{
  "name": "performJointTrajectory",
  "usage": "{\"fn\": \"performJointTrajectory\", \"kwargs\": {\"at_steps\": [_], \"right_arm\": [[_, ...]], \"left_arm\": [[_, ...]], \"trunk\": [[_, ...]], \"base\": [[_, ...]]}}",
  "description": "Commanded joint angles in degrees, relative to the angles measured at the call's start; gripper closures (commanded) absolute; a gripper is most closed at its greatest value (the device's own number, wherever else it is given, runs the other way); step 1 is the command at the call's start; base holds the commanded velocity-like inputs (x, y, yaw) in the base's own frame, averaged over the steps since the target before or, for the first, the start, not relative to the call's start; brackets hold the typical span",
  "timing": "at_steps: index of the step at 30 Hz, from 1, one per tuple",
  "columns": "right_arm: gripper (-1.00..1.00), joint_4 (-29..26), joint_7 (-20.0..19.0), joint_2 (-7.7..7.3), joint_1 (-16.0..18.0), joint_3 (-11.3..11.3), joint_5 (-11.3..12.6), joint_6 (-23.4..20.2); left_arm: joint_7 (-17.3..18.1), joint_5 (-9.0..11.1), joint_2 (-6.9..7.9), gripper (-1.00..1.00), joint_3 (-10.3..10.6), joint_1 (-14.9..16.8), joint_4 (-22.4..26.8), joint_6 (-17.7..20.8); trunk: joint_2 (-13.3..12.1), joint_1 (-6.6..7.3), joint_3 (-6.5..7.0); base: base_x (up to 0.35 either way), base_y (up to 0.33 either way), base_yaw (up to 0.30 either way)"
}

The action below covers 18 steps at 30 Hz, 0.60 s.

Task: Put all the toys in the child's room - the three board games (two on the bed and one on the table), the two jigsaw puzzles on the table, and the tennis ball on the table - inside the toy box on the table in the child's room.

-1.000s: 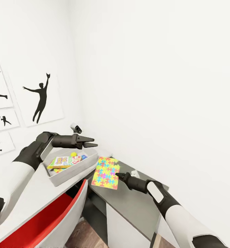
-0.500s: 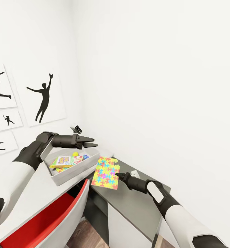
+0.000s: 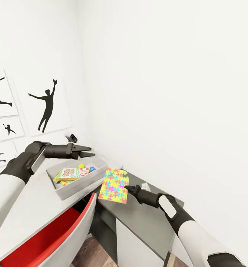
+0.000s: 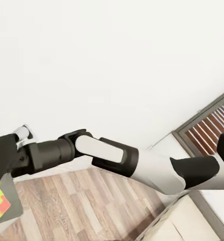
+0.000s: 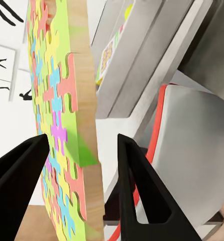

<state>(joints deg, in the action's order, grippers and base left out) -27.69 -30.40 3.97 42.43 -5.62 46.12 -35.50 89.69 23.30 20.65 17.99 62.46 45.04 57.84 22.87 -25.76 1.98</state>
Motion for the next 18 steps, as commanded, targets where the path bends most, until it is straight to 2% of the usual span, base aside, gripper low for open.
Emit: {"fn": "performJointTrajectory", "kwargs": {"at_steps": [1,5,7,10,14,18], "right_arm": [[1.0,-0.56,-0.02,-0.02,0.02,-0.1,0.18,-0.18],[1.0,-3.35,0.06,-0.04,-0.02,-0.17,0.13,-0.25],[1.0,-3.73,0.07,-0.04,-0.03,-0.18,0.12,-0.26],[1.0,-4.02,0.08,-0.08,-0.03,-0.16,0.12,-0.27],[1.0,-4.11,0.08,-0.1,-0.04,-0.17,0.11,-0.27],[1.0,-4.12,0.06,-0.1,-0.06,-0.12,0.15,-0.3]], "left_arm": [[0.31,0.04,0.92,-1.0,-0.47,0.03,-0.03,0.61],[0.31,0.0,2.89,-1.0,-2.5,0.05,-0.16,0.76],[0.31,-0.01,3.23,-1.0,-2.77,0.04,-0.19,0.81],[0.06,-0.15,3.5,-1.0,-2.97,0.04,-0.21,0.87],[-3.67,-0.2,3.52,-1.0,-3.1,0.04,-0.28,1.01],[-5.14,-0.19,3.52,-1.0,-3.12,0.04,-0.3,1.04]], "trunk": [[0.04,-0.02,-0.03],[0.04,-0.02,-0.03],[0.04,-0.02,-0.03],[0.04,-0.02,-0.03],[0.04,-0.02,-0.03],[0.04,-0.02,-0.03]], "base": [[0.0,0.0,0.0],[0.0,0.0,0.0],[0.0,0.0,0.0],[0.0,0.0,0.0],[0.0,0.0,0.0],[0.0,0.0,0.0]]}}
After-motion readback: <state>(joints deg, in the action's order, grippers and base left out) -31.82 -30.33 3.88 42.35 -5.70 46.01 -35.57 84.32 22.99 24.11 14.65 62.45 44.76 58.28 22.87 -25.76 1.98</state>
